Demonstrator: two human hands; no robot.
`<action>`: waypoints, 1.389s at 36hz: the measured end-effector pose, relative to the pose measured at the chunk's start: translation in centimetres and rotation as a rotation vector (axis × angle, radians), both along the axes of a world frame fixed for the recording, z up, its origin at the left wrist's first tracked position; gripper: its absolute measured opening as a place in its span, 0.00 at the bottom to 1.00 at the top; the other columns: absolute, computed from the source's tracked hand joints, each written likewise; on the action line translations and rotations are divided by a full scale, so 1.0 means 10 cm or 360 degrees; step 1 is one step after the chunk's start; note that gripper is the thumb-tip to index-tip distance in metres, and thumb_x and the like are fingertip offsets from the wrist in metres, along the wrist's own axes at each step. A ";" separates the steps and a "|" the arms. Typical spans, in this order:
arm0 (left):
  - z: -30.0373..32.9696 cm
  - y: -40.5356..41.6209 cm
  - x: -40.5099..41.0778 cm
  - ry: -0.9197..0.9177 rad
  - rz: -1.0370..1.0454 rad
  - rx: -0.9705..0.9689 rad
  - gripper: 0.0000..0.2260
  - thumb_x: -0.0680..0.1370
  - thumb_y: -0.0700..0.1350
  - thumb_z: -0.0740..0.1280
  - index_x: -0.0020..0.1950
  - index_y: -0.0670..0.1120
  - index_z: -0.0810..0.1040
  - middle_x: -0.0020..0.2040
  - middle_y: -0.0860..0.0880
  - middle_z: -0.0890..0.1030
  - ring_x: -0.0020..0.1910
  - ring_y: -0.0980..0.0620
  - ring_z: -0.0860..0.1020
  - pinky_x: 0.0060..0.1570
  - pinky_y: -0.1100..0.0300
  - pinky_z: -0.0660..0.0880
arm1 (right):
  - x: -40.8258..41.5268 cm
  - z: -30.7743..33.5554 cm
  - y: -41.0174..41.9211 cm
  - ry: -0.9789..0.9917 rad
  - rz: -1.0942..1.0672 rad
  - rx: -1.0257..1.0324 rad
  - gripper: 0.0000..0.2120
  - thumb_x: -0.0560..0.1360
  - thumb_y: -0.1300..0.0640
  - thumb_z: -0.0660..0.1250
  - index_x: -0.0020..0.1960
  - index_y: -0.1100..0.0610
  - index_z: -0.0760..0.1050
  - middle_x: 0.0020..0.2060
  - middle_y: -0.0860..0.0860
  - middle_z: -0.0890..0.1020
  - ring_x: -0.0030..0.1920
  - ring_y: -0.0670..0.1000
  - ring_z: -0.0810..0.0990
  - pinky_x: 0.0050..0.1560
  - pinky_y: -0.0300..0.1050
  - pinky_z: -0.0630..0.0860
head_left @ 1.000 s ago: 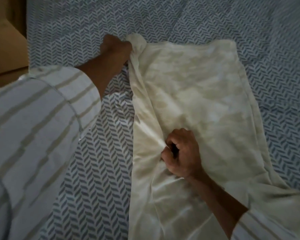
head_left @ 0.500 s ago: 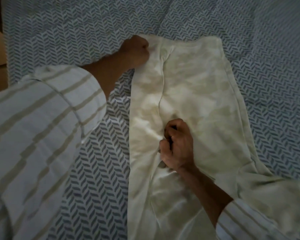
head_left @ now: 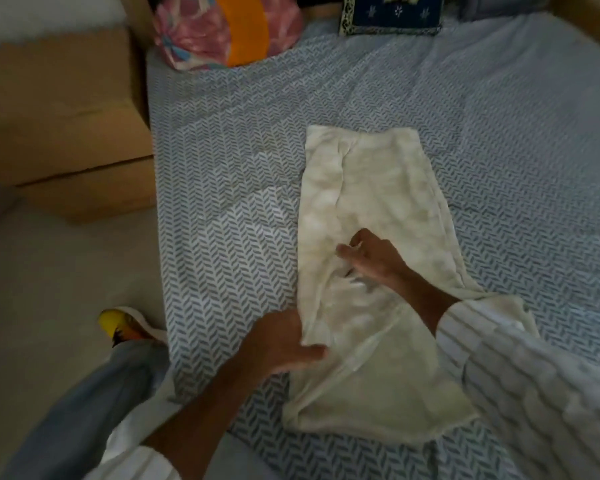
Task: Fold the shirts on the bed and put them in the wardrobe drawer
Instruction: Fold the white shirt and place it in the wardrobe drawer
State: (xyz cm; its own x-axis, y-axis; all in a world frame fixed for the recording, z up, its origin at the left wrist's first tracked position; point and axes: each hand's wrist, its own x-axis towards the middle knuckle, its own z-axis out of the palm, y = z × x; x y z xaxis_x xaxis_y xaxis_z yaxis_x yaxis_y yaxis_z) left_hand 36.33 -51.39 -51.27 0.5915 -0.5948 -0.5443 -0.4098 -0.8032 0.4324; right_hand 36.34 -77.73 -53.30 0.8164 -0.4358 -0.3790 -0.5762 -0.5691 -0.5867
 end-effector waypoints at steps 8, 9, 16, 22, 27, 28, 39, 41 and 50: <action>-0.01 0.27 -0.66 0.0080 0.0235 0.0094 0.22 0.71 0.49 0.72 0.64 0.46 0.75 0.60 0.47 0.79 0.61 0.46 0.77 0.60 0.58 0.73 | -0.47 0.32 0.01 0.0452 0.0229 -0.0118 0.26 0.63 0.40 0.75 0.57 0.44 0.72 0.52 0.47 0.79 0.52 0.51 0.78 0.54 0.50 0.78; 0.01 0.30 -0.69 0.0146 0.0351 0.0035 0.23 0.70 0.46 0.73 0.64 0.45 0.75 0.59 0.47 0.79 0.60 0.46 0.78 0.60 0.58 0.74 | -0.50 0.37 0.01 0.0461 0.0240 -0.0083 0.26 0.64 0.45 0.75 0.59 0.46 0.71 0.52 0.48 0.78 0.51 0.51 0.78 0.50 0.47 0.78; 0.10 0.48 -0.73 0.0461 0.0662 0.0077 0.25 0.65 0.44 0.76 0.56 0.45 0.69 0.51 0.46 0.76 0.49 0.49 0.77 0.46 0.58 0.78 | -0.68 0.54 0.02 0.0371 0.0041 0.0223 0.21 0.68 0.61 0.70 0.59 0.50 0.73 0.51 0.51 0.78 0.48 0.52 0.78 0.40 0.46 0.77; 0.04 0.47 -0.72 0.0388 0.0591 0.0245 0.34 0.64 0.46 0.77 0.66 0.45 0.65 0.58 0.45 0.75 0.55 0.47 0.76 0.53 0.56 0.79 | -0.95 0.34 0.02 0.0372 0.0123 0.0158 0.24 0.69 0.47 0.75 0.61 0.46 0.71 0.52 0.50 0.79 0.49 0.52 0.80 0.40 0.44 0.78; 0.17 0.21 -0.70 -0.0351 0.0230 0.0313 0.40 0.69 0.56 0.70 0.75 0.46 0.57 0.67 0.43 0.73 0.66 0.42 0.71 0.63 0.53 0.72 | -1.45 0.23 -0.39 -0.0175 -0.0700 -0.0441 0.24 0.74 0.45 0.72 0.64 0.57 0.74 0.60 0.57 0.79 0.60 0.59 0.79 0.61 0.51 0.73; 0.20 0.11 -0.70 -0.0512 0.0168 0.0190 0.36 0.69 0.56 0.68 0.74 0.47 0.60 0.66 0.44 0.73 0.66 0.42 0.70 0.63 0.51 0.71 | -1.59 0.21 -0.52 -0.0101 -0.0916 -0.0547 0.28 0.73 0.45 0.71 0.68 0.59 0.71 0.65 0.60 0.75 0.65 0.62 0.74 0.65 0.57 0.70; -0.03 -0.64 -0.80 0.0023 -0.0374 -0.0179 0.33 0.75 0.40 0.67 0.79 0.47 0.62 0.78 0.49 0.59 0.75 0.47 0.61 0.74 0.61 0.58 | -2.02 0.35 -0.80 -0.0036 -0.1296 -0.0120 0.24 0.75 0.46 0.70 0.59 0.66 0.78 0.56 0.65 0.81 0.58 0.65 0.79 0.60 0.56 0.74; -0.01 -0.66 -0.77 0.0102 -0.0304 -0.0223 0.30 0.75 0.41 0.65 0.78 0.46 0.64 0.77 0.49 0.61 0.74 0.47 0.63 0.73 0.60 0.60 | -1.83 0.54 -0.58 -0.0219 -0.1231 -0.0173 0.18 0.76 0.48 0.69 0.56 0.63 0.77 0.50 0.60 0.81 0.55 0.62 0.79 0.55 0.52 0.73; 0.16 -0.72 -0.33 0.1526 0.1534 -0.0878 0.32 0.79 0.70 0.53 0.56 0.43 0.80 0.42 0.41 0.85 0.38 0.44 0.83 0.40 0.52 0.80 | -1.22 0.70 0.75 -0.0571 -0.0009 -0.0500 0.13 0.74 0.46 0.63 0.54 0.51 0.72 0.43 0.50 0.82 0.44 0.57 0.83 0.41 0.49 0.76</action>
